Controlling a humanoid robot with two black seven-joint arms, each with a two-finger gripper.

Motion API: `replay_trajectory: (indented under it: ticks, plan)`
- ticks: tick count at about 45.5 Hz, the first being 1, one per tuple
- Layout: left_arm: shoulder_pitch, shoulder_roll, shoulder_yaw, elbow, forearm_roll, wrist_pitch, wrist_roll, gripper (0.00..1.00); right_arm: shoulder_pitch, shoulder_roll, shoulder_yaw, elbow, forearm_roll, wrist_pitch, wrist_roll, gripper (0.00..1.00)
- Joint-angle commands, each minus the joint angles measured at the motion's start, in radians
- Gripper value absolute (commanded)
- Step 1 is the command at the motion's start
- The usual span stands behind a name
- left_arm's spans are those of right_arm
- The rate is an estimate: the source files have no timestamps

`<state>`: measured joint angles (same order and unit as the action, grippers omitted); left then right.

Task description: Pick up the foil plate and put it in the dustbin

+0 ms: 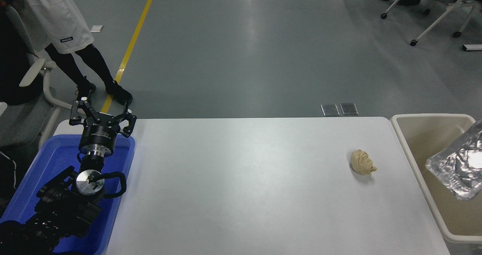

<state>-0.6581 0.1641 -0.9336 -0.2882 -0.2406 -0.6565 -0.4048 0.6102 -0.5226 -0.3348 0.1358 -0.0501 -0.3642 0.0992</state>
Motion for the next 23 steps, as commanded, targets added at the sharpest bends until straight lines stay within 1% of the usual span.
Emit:
replay_trajectory:
  ticks: [1, 23]
  plan:
    - [0.0, 0.0, 0.001, 0.0, 0.0, 0.0, 0.0, 0.99, 0.0, 0.004, 0.0, 0.001, 0.0, -0.03, 0.0, 0.75]
    - [0.0, 0.0, 0.001, 0.001, 0.0, 0.0, 0.0, 0.99, 0.002, -0.005, 0.0, -0.001, -0.002, -0.03, 0.0, 0.76]
